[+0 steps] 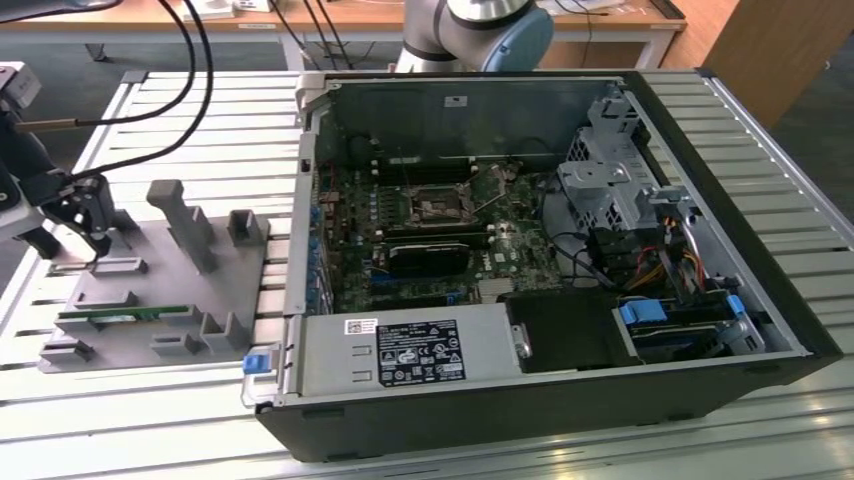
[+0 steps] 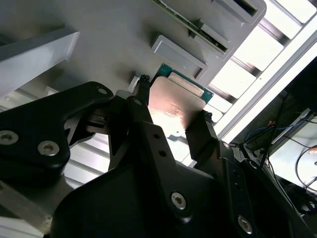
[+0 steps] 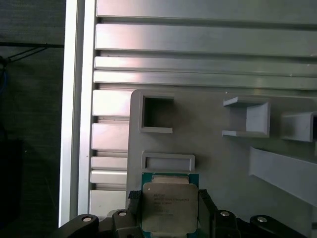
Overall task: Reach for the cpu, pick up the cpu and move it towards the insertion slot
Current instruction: 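Pick up the cpu and move it towards the insertion slot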
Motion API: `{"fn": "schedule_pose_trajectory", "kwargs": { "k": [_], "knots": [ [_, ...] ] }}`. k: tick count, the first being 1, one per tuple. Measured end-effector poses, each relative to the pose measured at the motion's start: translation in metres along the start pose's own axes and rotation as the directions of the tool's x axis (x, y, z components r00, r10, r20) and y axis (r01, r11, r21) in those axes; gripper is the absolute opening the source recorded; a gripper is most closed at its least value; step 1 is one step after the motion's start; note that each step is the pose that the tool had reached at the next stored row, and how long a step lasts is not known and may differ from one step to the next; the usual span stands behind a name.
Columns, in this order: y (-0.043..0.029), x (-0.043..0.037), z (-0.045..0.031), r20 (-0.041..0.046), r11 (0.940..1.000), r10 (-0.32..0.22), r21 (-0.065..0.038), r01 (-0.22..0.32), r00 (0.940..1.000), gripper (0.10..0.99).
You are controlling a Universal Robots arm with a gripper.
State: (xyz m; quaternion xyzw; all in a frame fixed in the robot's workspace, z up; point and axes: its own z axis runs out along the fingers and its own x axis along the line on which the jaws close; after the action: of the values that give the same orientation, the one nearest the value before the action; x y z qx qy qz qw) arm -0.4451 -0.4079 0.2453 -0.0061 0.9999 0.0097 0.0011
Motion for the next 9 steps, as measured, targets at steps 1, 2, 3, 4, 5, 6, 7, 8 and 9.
{"fn": "schedule_pose_trajectory", "kwargs": {
  "k": [1,2,3,4,5,6,7,8,9],
  "knots": [
    [0.0000,0.0000,-0.0007,-0.0001,1.0000,0.000,0.000,0.000,1.0000,0.541],
    [0.0000,0.0000,-0.0013,-0.0001,1.0000,0.000,0.000,0.000,1.0000,0.541],
    [0.0000,0.0000,-0.0019,0.0000,1.0000,0.000,0.000,0.000,1.0000,0.541],
    [0.0000,0.0000,-0.0024,-0.0001,1.0000,0.000,0.000,0.000,1.0000,0.541],
    [0.0001,0.0000,-0.0029,0.0000,1.0000,0.000,0.000,0.000,1.0000,0.541],
    [0.0001,0.0000,-0.0034,0.0000,1.0000,0.000,0.000,0.000,1.0000,0.541],
    [0.0001,0.0000,-0.0040,-0.0001,1.0000,0.000,0.000,0.000,1.0000,0.541],
    [0.0001,0.0000,-0.0045,-0.0001,1.0000,0.000,0.000,0.000,1.0000,0.541],
    [0.0001,0.0000,-0.0049,0.0000,1.0000,0.000,0.000,0.000,1.0000,0.541]
  ]
}}
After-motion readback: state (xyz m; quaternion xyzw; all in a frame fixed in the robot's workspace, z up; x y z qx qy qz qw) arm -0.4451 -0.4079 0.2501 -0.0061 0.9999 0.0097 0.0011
